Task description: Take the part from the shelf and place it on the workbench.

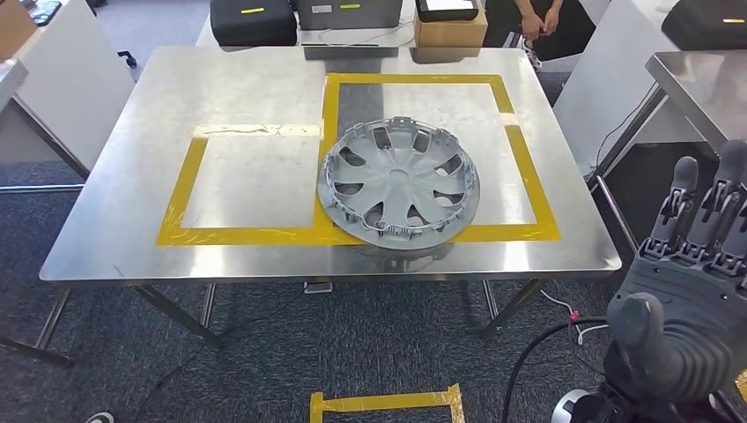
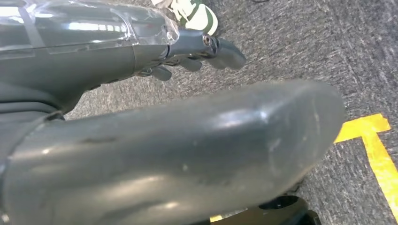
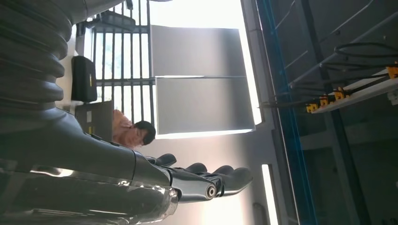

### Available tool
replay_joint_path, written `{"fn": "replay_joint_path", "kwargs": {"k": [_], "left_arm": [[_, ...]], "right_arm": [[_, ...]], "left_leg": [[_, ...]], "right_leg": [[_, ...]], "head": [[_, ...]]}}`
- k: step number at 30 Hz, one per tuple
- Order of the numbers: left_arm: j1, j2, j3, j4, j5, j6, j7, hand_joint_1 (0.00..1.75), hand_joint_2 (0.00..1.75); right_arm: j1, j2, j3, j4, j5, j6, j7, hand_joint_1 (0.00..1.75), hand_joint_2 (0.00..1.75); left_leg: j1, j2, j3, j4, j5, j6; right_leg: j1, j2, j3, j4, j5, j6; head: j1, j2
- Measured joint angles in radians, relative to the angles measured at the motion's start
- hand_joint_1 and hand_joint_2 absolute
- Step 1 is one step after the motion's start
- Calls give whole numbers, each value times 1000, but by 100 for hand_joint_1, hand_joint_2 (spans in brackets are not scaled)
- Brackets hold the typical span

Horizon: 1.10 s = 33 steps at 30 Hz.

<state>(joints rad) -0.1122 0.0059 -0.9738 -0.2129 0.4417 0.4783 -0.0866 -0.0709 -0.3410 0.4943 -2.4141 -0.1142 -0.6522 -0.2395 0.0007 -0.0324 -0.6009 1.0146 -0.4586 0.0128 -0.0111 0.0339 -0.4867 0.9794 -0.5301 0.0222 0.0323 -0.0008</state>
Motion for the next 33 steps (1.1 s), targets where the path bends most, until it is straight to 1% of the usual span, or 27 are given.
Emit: {"fn": "replay_joint_path", "kwargs": {"k": [2,3,4,5,6,7,8,9,10,11,13,14,15,17,18,19,20,22,23,24,25,26,28,29,30,31,33], "left_arm": [[0,0,-2,0,-2,1,-4,0,0],[0,1,-4,0,-4,2,-5,0,0],[0,1,-6,0,-6,3,-5,0,0],[0,1,-8,0,-8,4,-4,0,0],[0,1,-10,0,-10,5,-3,0,0],[0,2,-12,0,-11,7,-1,0,0],[0,2,-15,0,-12,10,1,0,0],[1,3,-17,0,-12,13,5,0,0],[1,4,-20,0,-12,15,9,0,0],[1,6,-21,0,-12,16,11,0,0],[0,8,-25,0,-12,16,15,0,0],[-1,9,-25,0,-12,16,16,0,0],[-1,10,-25,0,-12,16,17,0,0],[-1,12,-26,0,-12,16,19,0,0],[-1,14,-28,0,-12,16,19,0,0],[-2,14,-30,0,-12,16,21,0,0],[-3,15,-32,0,-12,16,21,0,0],[-4,15,-35,0,-13,15,23,0,0],[-4,15,-38,0,-14,14,23,0,0],[-3,15,-40,0,-14,14,23,0,0],[-3,15,-41,0,-14,13,23,0,0],[-3,15,-43,0,-14,13,23,0,0],[-3,14,-46,-1,-14,13,23,0,0],[-3,12,-48,-1,-14,13,22,0,0],[-3,11,-49,-2,-15,13,22,0,0],[-3,10,-50,-2,-15,12,21,0,0],[-2,10,-51,-2,-16,12,19,0,0]], "right_arm": [[2,0,0,3,-5,3,-2,0,175],[2,0,0,5,-8,4,-3,0,175],[2,0,0,6,-11,6,-5,0,175],[3,0,0,8,-14,8,-8,0,175],[4,0,0,10,-18,10,-11,0,175],[4,1,0,12,-20,11,-13,0,175],[5,1,0,14,-22,14,-16,0,175],[6,1,0,16,-23,16,-18,0,175],[8,1,0,18,-23,19,-19,0,175],[10,1,0,19,-24,21,-20,0,175],[13,1,0,20,-24,24,-21,0,175],[14,1,-1,20,-24,26,-22,0,175],[15,1,-1,20,-24,27,-22,0,175],[17,1,-1,21,-24,28,-23,0,175],[18,0,-2,21,-23,29,-23,0,175],[20,0,-2,23,-22,28,-23,0,175],[22,0,-4,24,-17,27,-23,0,175],[30,0,-8,28,9,23,-20,0,175],[34,0,-10,30,27,22,-16,0,175],[37,0,-11,32,45,21,-12,0,175],[39,0,-10,34,59,22,-8,0,175],[40,0,-10,37,69,22,-4,0,175],[41,0,-10,42,78,23,-1,0,175],[41,0,-10,44,81,24,0,0,175],[41,-1,-10,45,85,26,0,0,175],[42,-1,-10,46,89,29,2,0,175],[44,-3,-9,51,104,40,11,0,175]], "left_leg": [[3,-8,-3,-1,7,-15],[4,-1,-7,5,-1,-21],[4,10,-16,26,-23,-26],[6,22,-32,66,-60,-30],[9,33,-53,125,-107,-35],[11,35,-74,194,-150,-39],[14,34,-89,251,-176,-44],[16,34,-91,283,-183,-48],[19,34,-72,276,-167,-52],[21,36,-34,231,-138,-54],[23,44,62,91,-96,-58],[23,47,94,38,-91,-57],[21,49,109,9,-95,-54],[17,45,103,-1,-95,-37],[16,43,97,-2,-90,-25],[16,41,91,-3,-82,-14],[16,39,82,-4,-73,-3],[12,32,59,-3,-54,9],[9,29,47,-3,-45,13],[5,25,35,-2,-35,15],[0,21,23,-2,-25,17],[-5,18,12,-2,-16,18],[-14,12,-5,-1,1,18],[-16,11,-11,-1,9,16],[-16,11,-16,-1,18,12],[-15,11,-21,-2,26,7],[-11,13,-30,-3,39,-3]], "right_leg": [[3,-12,-3,-5,10,-9],[2,-20,-5,-9,16,-16],[1,-29,-9,-14,24,-24],[-1,-37,-15,-18,32,-30],[0,-44,-23,-18,39,-34],[0,-51,-32,-17,45,-36],[1,-56,-41,-16,51,-35],[0,-61,-51,-14,56,-33],[0,-66,-60,-11,61,-31],[-2,-70,-69,-5,64,-28],[-3,-75,-85,11,68,-19],[-3,-76,-92,18,70,-13],[-2,-77,-96,23,73,-7],[-4,-78,-101,24,84,8],[-6,-75,-103,26,81,15],[-8,-70,-109,36,64,20],[-8,-62,-120,66,30,25],[-8,-48,-148,179,-66,29],[-7,-45,-159,242,-102,28],[-6,-43,-161,285,-117,24],[-5,-43,-149,295,-109,19],[-2,-42,-121,268,-85,10],[11,-39,-30,133,-36,-19],[17,-37,12,62,-28,-32],[24,-35,40,11,-26,-41],[28,-35,52,-17,-28,-45],[28,-36,46,-32,-12,-44]], "head": [[0,0],[-1,0],[-5,0],[-11,0],[-18,0],[-26,0],[-30,0],[-33,0],[-34,0],[-34,0],[-37,0],[-38,0],[-37,0],[-34,0],[-33,0],[-31,0],[-28,0],[-19,0],[-16,0],[-13,0],[-9,0],[-6,0],[-2,0],[-3,0],[-4,0],[-5,0],[-3,0]]}}
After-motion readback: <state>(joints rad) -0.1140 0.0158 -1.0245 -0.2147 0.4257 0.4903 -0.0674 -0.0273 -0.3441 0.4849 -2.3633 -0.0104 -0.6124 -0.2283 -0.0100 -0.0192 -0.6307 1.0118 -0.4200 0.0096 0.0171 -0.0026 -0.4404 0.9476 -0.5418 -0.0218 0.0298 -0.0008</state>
